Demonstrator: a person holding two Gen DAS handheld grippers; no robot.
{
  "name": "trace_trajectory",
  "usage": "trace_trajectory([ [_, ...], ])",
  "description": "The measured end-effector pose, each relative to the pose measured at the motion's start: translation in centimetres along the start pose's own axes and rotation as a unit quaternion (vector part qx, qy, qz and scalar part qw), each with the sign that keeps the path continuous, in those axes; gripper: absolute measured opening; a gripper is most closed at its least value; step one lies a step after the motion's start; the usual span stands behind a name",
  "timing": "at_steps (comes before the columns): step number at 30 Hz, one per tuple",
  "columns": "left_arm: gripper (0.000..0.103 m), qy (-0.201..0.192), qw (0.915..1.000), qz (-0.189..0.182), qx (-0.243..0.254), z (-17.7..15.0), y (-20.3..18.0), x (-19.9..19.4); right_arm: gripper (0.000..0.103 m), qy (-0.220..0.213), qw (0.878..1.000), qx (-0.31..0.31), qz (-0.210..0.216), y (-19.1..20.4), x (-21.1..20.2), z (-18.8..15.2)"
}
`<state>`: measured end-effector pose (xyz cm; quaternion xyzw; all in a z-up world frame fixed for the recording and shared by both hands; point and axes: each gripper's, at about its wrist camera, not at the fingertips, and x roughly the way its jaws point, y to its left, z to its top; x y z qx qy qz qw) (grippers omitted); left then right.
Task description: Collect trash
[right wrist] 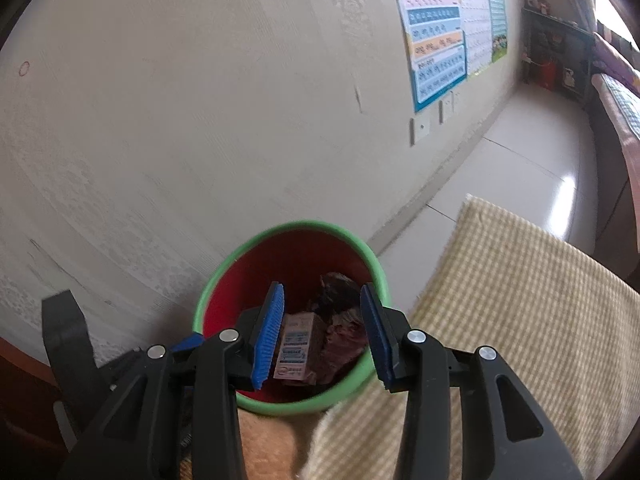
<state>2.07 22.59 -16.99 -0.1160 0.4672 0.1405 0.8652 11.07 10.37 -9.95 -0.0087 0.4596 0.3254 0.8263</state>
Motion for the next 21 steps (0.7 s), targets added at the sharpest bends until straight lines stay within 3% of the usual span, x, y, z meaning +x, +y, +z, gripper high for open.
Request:
trace_trajectory([
  [14,0.042,-0.006,1.0,0.0,0.006,0.2,-0.9,-0.7,0.053,0.008,0.997,0.013,-0.078,-6.0,-2.4,-5.6],
  [17,0.045,-0.015,0.9998,-0.003,0.009,0.5,-1.8,-1.5,0.063,-0.01,0.996,0.023,-0.086,-7.1,-4.1,-7.2],
  [19,0.049,-0.03,0.9994,-0.008,0.015,0.7,-3.0,-2.5,0.064,-0.025,0.996,0.031,-0.085,-7.7,-5.3,-7.8],
  [21,0.057,-0.047,0.9986,-0.013,0.021,0.9,-4.2,-3.5,0.076,-0.047,0.995,0.043,-0.081,-8.4,-7.0,-8.5],
])
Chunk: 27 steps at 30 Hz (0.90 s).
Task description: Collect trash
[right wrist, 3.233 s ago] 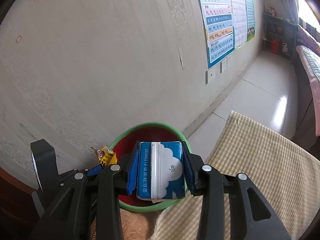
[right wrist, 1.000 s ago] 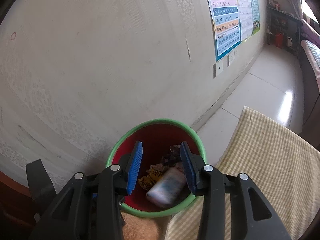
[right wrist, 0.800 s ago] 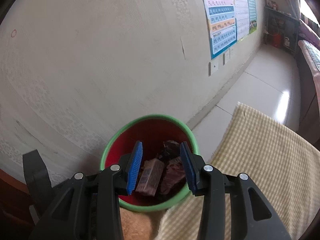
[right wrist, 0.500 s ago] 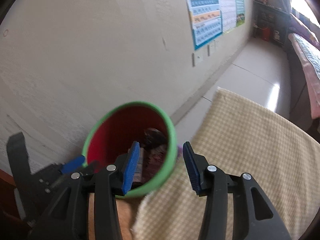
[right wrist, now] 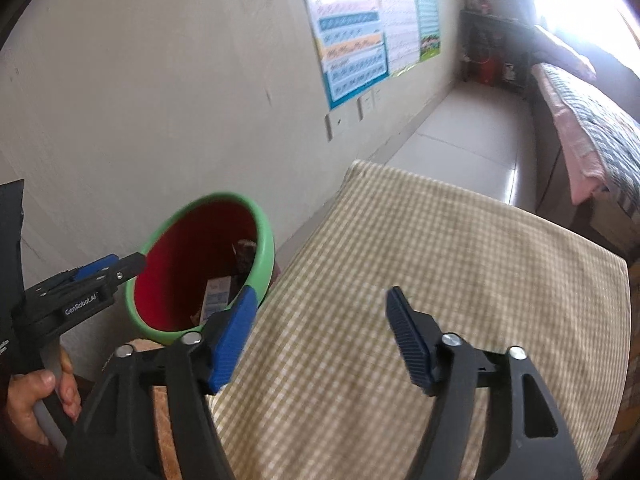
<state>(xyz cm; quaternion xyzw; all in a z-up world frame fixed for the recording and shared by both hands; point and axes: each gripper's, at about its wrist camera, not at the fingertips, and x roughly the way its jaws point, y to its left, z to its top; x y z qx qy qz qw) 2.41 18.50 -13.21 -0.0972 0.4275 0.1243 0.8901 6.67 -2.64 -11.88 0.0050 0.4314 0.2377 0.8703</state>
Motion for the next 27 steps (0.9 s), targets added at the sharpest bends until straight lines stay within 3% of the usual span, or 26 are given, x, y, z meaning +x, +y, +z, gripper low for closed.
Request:
trace_trajectory([
  [2,0.057,-0.022,0.9997,-0.009,0.007,0.4,-1.5,-1.3,0.084,-0.034,0.999,0.008,-0.002,-1.0,-1.8,-0.4],
  [6,0.083,-0.093,0.9951,-0.024,0.023,1.2,-5.2,-5.2,0.096,-0.111,0.993,0.001,-0.039,-3.0,-6.0,-1.2],
  [9,0.099,-0.169,0.9844,-0.032,0.039,1.5,-8.1,-8.6,0.096,-0.181,0.98,-0.016,-0.077,-4.0,-9.5,-1.8],
  [13,0.099,-0.258,0.9626,-0.044,0.072,1.8,-12.3,-12.7,0.096,-0.241,0.964,-0.017,-0.114,-5.7,-13.2,-2.9],
  [16,0.099,-0.305,0.9483,-0.01,0.088,1.5,-15.9,-15.1,0.096,-0.236,0.962,0.018,-0.139,-7.4,-14.5,-3.7],
  [18,0.099,-0.308,0.9463,-0.018,0.098,1.4,-17.5,-16.0,0.096,-0.234,0.961,0.04,-0.144,-8.6,-15.2,-4.1],
  [22,0.099,-0.269,0.9568,-0.048,0.1,1.8,-19.7,-16.5,0.096,-0.238,0.956,0.062,-0.161,-10.1,-16.4,-5.0],
  [27,0.099,-0.246,0.9634,-0.051,0.094,1.4,-20.5,-16.7,0.096,-0.239,0.953,0.071,-0.171,-11.2,-17.4,-5.7],
])
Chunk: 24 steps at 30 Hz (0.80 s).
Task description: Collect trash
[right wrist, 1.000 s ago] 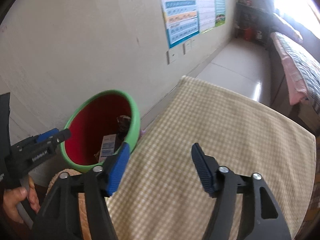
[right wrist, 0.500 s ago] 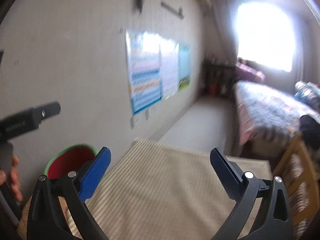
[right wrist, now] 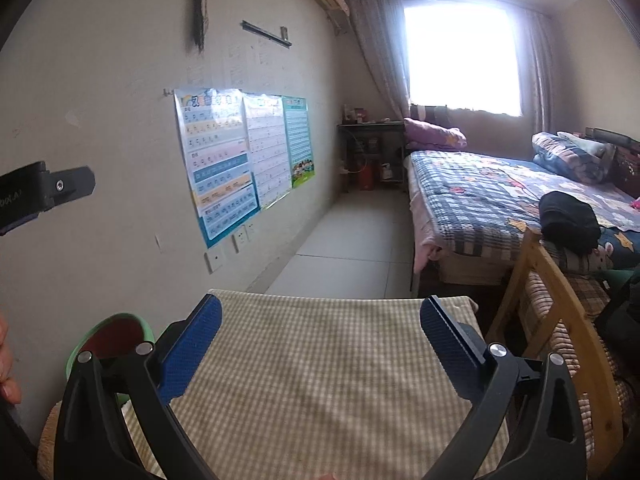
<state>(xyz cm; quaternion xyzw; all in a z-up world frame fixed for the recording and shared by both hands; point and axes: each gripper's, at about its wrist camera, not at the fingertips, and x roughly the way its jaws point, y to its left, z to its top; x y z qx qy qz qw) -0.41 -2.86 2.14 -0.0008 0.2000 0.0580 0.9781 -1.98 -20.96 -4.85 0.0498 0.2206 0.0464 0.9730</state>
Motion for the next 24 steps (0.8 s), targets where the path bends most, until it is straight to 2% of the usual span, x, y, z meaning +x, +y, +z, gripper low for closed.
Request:
trace_trajectory([
  [10,0.099,0.003,0.9997,0.018,0.014,-0.3,0.5,-0.2,0.096,0.004,1.0,0.004,-0.001,-0.1,0.1,-0.2],
  [24,0.099,0.011,0.9996,0.025,0.011,-0.8,1.3,0.3,0.096,0.007,1.0,-0.006,-0.004,0.5,0.1,-0.5],
])
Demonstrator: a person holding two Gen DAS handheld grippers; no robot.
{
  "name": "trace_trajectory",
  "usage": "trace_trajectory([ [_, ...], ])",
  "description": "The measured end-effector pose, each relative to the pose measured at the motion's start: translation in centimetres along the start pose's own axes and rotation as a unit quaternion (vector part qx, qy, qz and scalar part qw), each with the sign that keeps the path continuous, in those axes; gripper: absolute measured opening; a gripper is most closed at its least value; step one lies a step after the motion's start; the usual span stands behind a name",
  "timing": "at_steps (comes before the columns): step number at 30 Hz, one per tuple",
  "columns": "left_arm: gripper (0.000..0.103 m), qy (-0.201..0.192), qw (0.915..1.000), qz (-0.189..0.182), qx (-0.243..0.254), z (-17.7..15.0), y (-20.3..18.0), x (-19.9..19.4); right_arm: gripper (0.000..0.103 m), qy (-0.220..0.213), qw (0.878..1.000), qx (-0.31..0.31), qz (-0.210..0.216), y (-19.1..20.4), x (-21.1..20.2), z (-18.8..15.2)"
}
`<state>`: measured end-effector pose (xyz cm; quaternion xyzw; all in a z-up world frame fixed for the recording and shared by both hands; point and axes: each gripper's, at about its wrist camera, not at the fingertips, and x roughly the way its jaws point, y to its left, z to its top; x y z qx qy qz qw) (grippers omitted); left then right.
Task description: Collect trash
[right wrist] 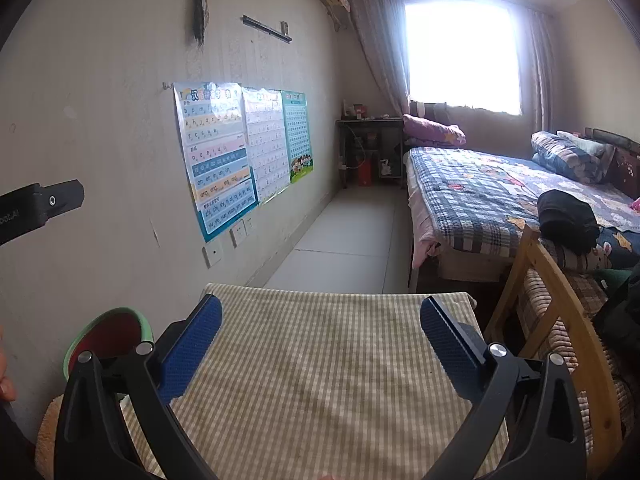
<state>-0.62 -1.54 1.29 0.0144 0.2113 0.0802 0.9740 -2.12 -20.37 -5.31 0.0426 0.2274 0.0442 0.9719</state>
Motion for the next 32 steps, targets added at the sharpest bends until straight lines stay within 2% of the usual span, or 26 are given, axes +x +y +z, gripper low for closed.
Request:
trace_trajectory([
  [18,0.099,0.01,0.9999,-0.004,-0.003,-0.2,0.5,0.8,0.096,0.029,1.0,-0.004,-0.011,-0.8,1.2,-1.4],
  [22,0.099,0.015,0.9998,-0.01,-0.005,-0.6,0.7,1.0,0.096,0.063,0.998,-0.007,-0.026,-2.0,2.4,-3.3],
  [26,0.099,0.035,0.9992,-0.017,-0.011,-1.4,1.2,2.0,0.096,0.129,0.991,-0.004,-0.047,-4.2,5.8,-6.8],
  [29,0.099,0.056,0.9973,-0.025,-0.038,-2.6,2.7,3.0,0.096,0.161,0.985,-0.009,-0.065,-6.1,9.0,-9.7],
  [32,0.099,0.071,0.9947,-0.007,-0.074,-4.3,5.1,3.8,0.096,0.198,0.977,-0.016,-0.079,-7.7,12.0,-12.2],
])
